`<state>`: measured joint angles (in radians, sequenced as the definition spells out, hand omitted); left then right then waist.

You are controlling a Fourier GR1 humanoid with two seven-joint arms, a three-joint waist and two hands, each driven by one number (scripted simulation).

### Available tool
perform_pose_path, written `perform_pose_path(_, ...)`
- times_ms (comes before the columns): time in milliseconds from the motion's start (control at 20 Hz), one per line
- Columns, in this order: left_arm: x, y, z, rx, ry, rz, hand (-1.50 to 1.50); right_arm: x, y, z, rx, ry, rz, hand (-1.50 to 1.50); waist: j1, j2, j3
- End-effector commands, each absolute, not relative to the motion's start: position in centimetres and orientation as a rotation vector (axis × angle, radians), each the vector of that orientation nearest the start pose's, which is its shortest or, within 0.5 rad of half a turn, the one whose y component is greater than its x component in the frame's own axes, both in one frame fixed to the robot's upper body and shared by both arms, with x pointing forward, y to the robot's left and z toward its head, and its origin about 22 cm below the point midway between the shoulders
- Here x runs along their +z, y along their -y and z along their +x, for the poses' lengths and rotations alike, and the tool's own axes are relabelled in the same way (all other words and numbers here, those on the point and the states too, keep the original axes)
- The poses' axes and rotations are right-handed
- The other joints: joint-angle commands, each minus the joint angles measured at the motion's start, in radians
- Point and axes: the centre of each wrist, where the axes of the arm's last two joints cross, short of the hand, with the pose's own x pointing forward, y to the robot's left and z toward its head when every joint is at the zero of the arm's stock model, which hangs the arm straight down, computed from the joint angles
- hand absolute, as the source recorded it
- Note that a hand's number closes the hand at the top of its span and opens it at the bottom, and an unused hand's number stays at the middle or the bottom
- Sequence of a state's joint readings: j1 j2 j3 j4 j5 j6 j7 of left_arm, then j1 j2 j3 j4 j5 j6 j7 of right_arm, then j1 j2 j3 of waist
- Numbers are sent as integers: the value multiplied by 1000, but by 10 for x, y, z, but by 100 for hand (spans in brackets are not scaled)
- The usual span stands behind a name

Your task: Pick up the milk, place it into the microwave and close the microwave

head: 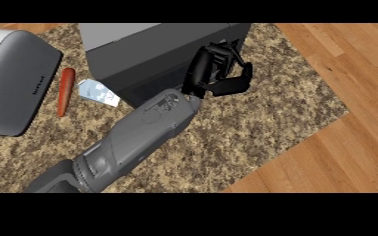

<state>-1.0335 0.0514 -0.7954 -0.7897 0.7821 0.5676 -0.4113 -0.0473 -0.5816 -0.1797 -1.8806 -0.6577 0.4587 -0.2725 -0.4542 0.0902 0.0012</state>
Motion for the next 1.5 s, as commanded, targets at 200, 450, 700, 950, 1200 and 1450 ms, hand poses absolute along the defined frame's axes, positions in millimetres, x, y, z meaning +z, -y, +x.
perform_pose_path(200,92,17,366,-346,1903,-235,150,166,350,238,432,2199,482,-150,-31,15,5)
perform_pose_path(450,77,-3,378,-82,1794,-54,150,167,355,238,396,2198,478,-150,19,11,3)
perform_pose_path(700,71,-9,383,-63,1765,-2,150,173,364,235,367,2217,446,-150,51,9,3)
perform_pose_path(950,61,-22,388,-115,1743,11,150,182,373,230,351,2243,381,-150,85,8,1)
perform_pose_path(1200,52,-44,394,-158,1713,19,150,189,378,225,339,2262,361,-150,115,16,-2)
perform_pose_path(1450,53,-56,401,-187,1739,38,-150,192,382,220,319,2266,341,-150,152,13,-3)
